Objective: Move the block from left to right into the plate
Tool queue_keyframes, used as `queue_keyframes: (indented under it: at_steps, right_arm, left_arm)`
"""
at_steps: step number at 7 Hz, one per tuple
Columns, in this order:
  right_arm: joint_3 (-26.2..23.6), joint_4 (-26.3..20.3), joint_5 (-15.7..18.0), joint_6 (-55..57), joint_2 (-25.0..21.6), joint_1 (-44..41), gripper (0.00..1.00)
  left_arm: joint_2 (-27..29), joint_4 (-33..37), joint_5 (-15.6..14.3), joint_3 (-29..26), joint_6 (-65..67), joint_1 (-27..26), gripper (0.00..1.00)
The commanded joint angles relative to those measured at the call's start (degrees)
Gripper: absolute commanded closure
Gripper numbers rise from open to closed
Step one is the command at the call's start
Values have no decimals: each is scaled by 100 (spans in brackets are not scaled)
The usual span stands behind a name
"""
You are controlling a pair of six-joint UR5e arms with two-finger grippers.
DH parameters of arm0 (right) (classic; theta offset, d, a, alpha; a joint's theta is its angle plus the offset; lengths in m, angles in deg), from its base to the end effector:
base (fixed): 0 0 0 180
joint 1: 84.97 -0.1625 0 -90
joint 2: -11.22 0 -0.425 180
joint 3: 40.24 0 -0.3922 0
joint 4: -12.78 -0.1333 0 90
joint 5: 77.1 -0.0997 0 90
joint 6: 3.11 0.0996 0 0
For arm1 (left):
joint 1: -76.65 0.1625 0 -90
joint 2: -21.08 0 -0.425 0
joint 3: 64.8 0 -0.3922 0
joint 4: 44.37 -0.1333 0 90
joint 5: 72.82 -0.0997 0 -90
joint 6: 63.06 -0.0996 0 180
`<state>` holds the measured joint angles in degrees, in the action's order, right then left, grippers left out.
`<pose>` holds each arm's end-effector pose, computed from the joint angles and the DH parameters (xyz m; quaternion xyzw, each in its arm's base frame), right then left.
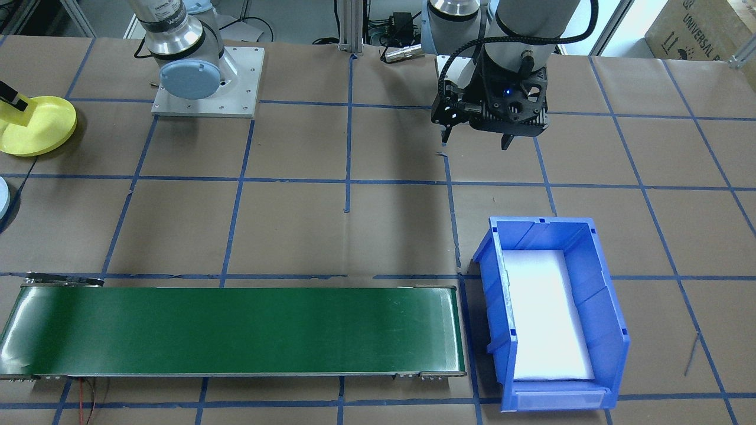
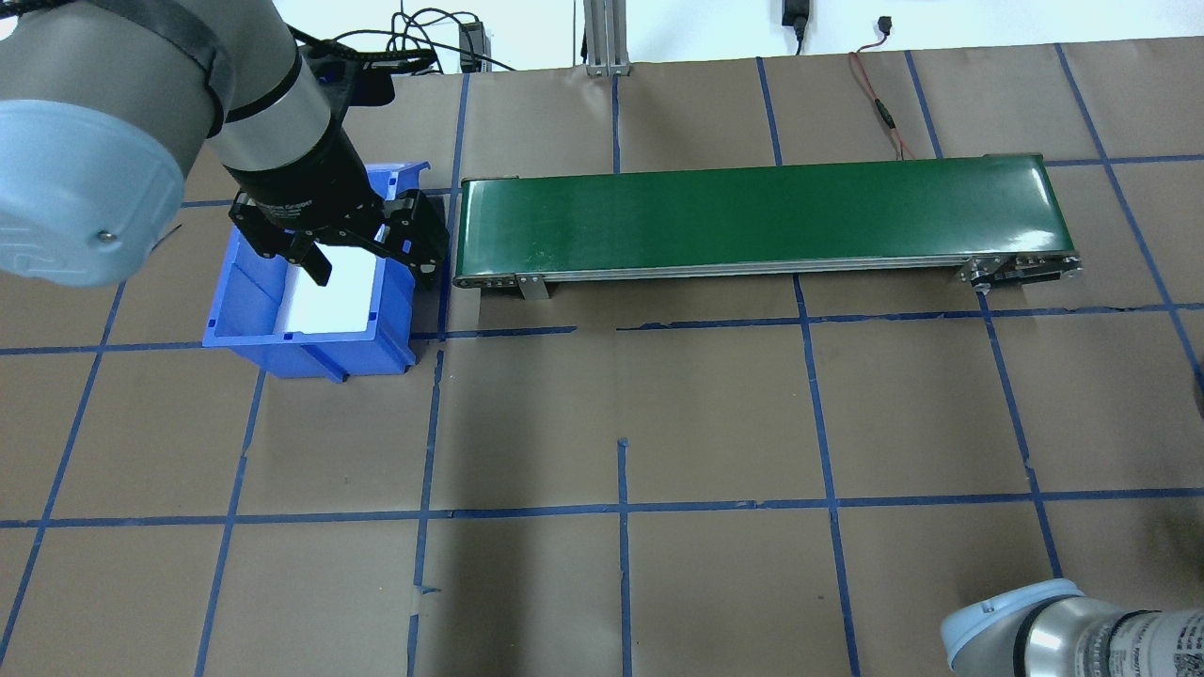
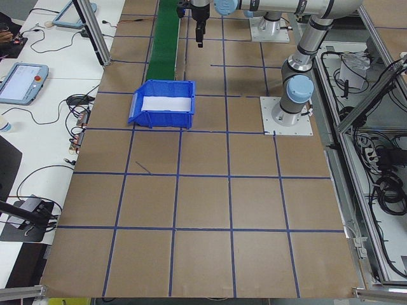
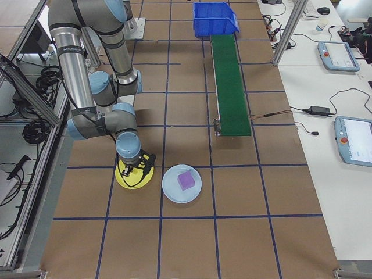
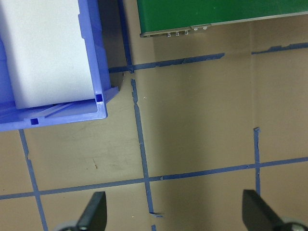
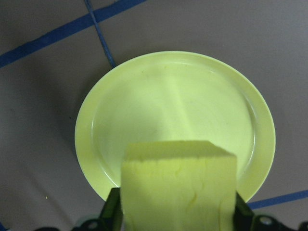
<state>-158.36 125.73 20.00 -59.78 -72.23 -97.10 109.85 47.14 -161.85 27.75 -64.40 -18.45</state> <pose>-0.4131 -0.2125 0.2446 0.1764 0.9771 0.0962 0.0702 -0.1769 -0.4637 0.4740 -0.0559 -0.9981 -0.0250 0.0076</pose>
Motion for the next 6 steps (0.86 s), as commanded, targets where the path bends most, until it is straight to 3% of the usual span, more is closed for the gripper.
queue_keyframes:
  at_steps: [1, 3, 4, 6]
  right_arm:
    - [53, -88, 46, 207, -22, 36, 0]
    - [193, -124, -33, 444, -110, -549, 0]
    - [507, -150, -16, 664, -119, -1171, 0]
    - [1481, -1287, -42, 1468, -346, -2375, 0]
  left_arm:
    - [0, 7, 0, 0, 2, 0, 0]
    - [0, 7, 0, 0, 2, 0, 0]
    - [0, 7, 0, 0, 2, 0, 0]
    - [0, 7, 0, 0, 2, 0, 0]
